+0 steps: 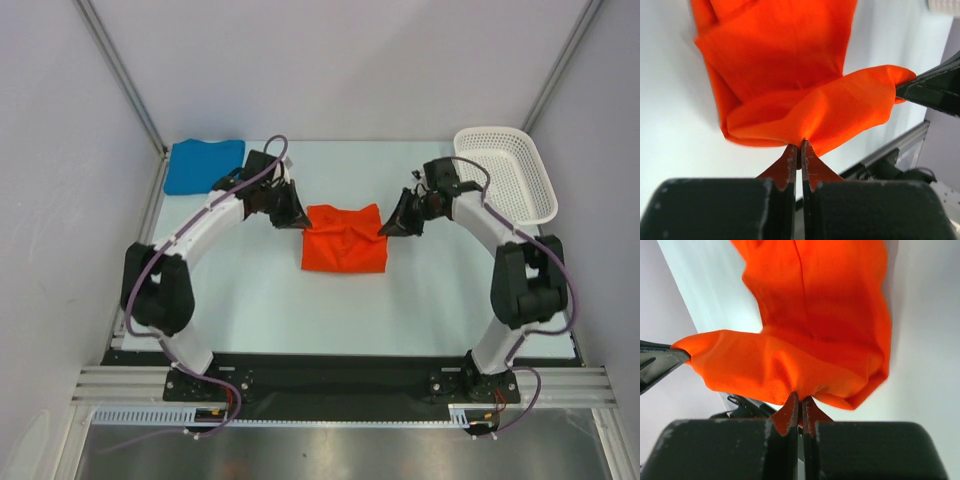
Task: Fold and stack the t-shirts
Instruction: Fold the tshirt
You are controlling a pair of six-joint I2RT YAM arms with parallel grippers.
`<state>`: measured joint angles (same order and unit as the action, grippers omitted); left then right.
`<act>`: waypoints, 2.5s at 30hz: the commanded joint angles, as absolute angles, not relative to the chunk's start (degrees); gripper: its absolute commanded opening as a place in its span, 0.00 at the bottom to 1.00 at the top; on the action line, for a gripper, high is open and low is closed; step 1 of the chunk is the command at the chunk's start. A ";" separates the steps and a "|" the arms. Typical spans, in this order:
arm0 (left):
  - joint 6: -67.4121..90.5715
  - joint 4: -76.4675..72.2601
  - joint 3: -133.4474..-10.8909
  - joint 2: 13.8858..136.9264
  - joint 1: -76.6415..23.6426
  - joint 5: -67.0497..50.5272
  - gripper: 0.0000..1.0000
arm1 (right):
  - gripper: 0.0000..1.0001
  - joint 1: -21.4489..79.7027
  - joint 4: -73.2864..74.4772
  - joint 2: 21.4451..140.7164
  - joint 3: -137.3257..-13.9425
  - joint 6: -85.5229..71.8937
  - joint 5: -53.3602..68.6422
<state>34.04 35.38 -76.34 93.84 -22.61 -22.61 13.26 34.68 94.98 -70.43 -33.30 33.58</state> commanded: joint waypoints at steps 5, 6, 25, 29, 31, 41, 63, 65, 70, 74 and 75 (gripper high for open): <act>30.15 38.23 -91.39 108.53 -19.16 -24.69 0.05 | 0.00 11.16 39.37 113.17 -91.81 -27.42 37.44; 30.15 38.41 -93.58 109.68 -18.90 -24.70 0.05 | 0.00 10.99 39.90 114.59 -93.32 -27.25 38.22; 32.34 37.70 -113.46 130.34 -13.19 -24.26 0.36 | 0.41 9.14 38.40 137.45 -118.99 -29.35 40.16; 30.50 42.35 -119.52 129.03 -12.92 -18.48 0.55 | 0.53 8.70 42.00 134.31 -123.91 -27.78 35.44; 29.80 39.58 -116.39 122.92 -13.27 -18.37 0.55 | 0.54 9.05 44.89 132.55 -124.01 -25.50 35.24; 32.51 22.61 -92.91 113.46 -19.68 -36.38 0.37 | 0.31 14.50 36.31 120.32 -101.44 -25.12 40.31; 35.24 5.89 -93.96 131.40 -13.45 -32.17 0.29 | 0.09 8.53 -8.34 139.91 -95.27 -41.83 51.59; 35.33 4.58 -94.30 132.36 -13.45 -33.57 0.31 | 0.09 7.39 -8.44 140.71 -96.15 -41.75 51.24; 37.35 2.72 -94.30 131.57 -13.27 -32.44 0.33 | 0.09 5.10 -9.92 142.12 -97.82 -44.64 49.58; 39.28 1.85 -97.64 132.45 -13.27 -33.92 0.33 | 0.09 5.79 -10.11 141.60 -100.28 -46.84 53.08; 39.72 1.58 -97.91 132.02 -13.53 -34.10 0.33 | 0.09 6.15 -9.85 140.72 -99.94 -47.19 53.69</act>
